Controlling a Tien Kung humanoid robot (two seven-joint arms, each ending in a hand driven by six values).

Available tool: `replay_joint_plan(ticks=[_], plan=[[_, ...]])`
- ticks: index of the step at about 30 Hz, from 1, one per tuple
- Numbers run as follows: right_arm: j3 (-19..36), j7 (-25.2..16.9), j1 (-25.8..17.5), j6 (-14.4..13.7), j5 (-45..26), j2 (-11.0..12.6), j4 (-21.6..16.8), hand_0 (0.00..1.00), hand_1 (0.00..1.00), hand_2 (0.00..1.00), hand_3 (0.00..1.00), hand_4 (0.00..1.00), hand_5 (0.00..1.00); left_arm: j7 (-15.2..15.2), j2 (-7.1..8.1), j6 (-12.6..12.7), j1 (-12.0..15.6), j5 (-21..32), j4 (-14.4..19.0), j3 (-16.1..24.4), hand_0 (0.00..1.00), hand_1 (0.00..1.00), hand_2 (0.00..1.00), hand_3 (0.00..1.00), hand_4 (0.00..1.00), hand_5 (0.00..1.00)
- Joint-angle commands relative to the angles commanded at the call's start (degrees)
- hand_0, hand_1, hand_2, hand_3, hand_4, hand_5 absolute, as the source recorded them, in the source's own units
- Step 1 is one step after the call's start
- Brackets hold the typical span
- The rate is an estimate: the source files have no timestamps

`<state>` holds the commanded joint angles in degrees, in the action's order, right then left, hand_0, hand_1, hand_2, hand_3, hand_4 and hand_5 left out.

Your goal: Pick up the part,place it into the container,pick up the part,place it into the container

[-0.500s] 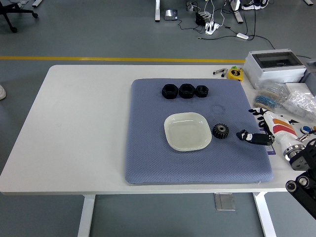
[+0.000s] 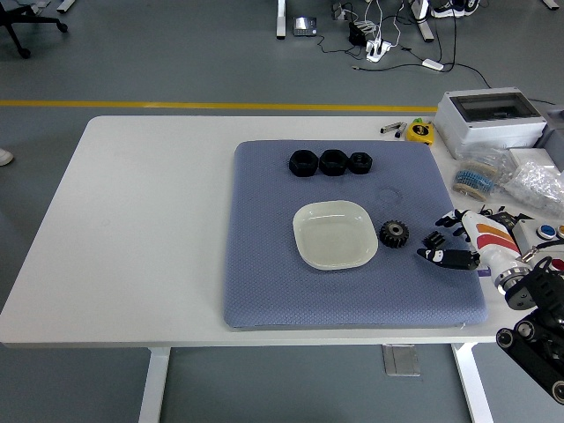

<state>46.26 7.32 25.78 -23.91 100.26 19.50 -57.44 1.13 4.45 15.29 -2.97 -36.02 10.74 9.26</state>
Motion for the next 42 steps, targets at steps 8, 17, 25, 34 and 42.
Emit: replay_joint_plan(ticks=[8, 17, 25, 34, 42], plan=[[-2.3, -1.1, 1.6, -2.2, -2.3, -0.5, 3.2, 0.349, 0.437, 0.487, 0.467, 0.983, 0.461, 0.2, -0.14, -0.1, 0.0, -0.8, 0.0, 0.6, 0.697, 0.728, 0.745, 0.636, 0.665, 0.643], [-4.0, -2.3, 2.2, -4.2, -4.5, -1.1, 5.6, 0.28, 0.349, 0.446, 0.45, 0.927, 0.473, 0.4, -0.22, -0.2, 0.0, -1.4, 0.0, 1.1, 0.697, 0.728, 0.745, 0.637, 0.663, 0.642], [-5.5, -3.3, 2.8, -6.7, -6.3, -1.5, 6.7, 0.244, 0.316, 0.422, 0.439, 0.824, 0.47, 0.6, -0.22, -0.3, 0.1, -2.1, 0.1, 1.5, 0.697, 0.728, 0.745, 0.635, 0.663, 0.644], [-7.0, -3.5, 3.7, -7.6, -6.6, -1.8, 8.9, 0.178, 0.266, 0.381, 0.411, 0.77, 0.422, 0.7, -0.2, -0.3, 0.1, -2.4, 0.1, 1.6, 0.697, 0.727, 0.743, 0.635, 0.663, 0.645], [-7.4, -3.8, 3.6, -6.6, -6.0, -1.7, 9.2, 0.081, 0.174, 0.296, 0.328, 0.721, 0.426, 0.8, -0.21, -0.4, 0.1, -2.6, 0.1, 1.7, 0.697, 0.727, 0.744, 0.635, 0.661, 0.642]])
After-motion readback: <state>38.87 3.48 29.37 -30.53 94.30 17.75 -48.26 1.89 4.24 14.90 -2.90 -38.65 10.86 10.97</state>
